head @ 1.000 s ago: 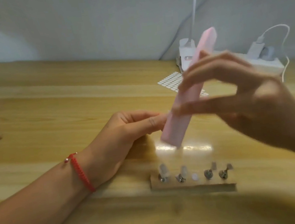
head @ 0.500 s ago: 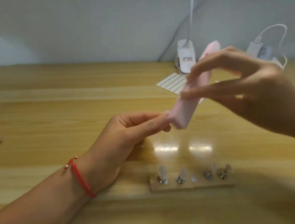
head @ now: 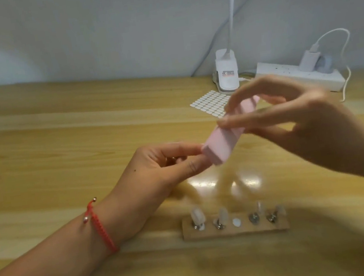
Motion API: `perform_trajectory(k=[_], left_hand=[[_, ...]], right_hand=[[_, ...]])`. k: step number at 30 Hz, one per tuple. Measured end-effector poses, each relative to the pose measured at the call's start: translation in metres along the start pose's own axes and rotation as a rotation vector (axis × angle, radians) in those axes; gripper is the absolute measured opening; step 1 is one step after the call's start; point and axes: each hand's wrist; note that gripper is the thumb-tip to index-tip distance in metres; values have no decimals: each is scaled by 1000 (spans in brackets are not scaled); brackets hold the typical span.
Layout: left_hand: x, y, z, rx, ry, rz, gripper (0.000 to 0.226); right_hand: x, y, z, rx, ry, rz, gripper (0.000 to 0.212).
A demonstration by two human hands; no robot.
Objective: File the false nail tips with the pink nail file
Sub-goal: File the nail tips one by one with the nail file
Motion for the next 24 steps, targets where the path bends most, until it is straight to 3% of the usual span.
perform_trajectory(k=[2,4,10,14,18,22,24], left_hand=[[1,0,1,20,9,29,16],[1,0,3,16,-6,28,13],[0,3,-1,27,0,-13,35],[2,1,1,10,-13,-63,30],[2,3,2,-52,-21,-72,32],[2,3,2,-31,-5,-80,24],[2,4,1,-57,-18,-68,27]], right_hand=[[-4,4,6,12,-89,18,29],[-4,4,9,9,-151,33,29],[-2,6,-3,21,46,-23,37],[-5,3,-6,-9,150,-113,40],[-8,14,16,-2,-6,-83,32],[-3,13,8,-66,40,-88,34],[-6,16,14,-89,-25,-91,36]])
Point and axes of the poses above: each hand's wrist, its own x-axis towards the middle knuckle, its own y-axis out of the palm, z = x × y, and after that the axes turned 15 degrees about -x, right-handed
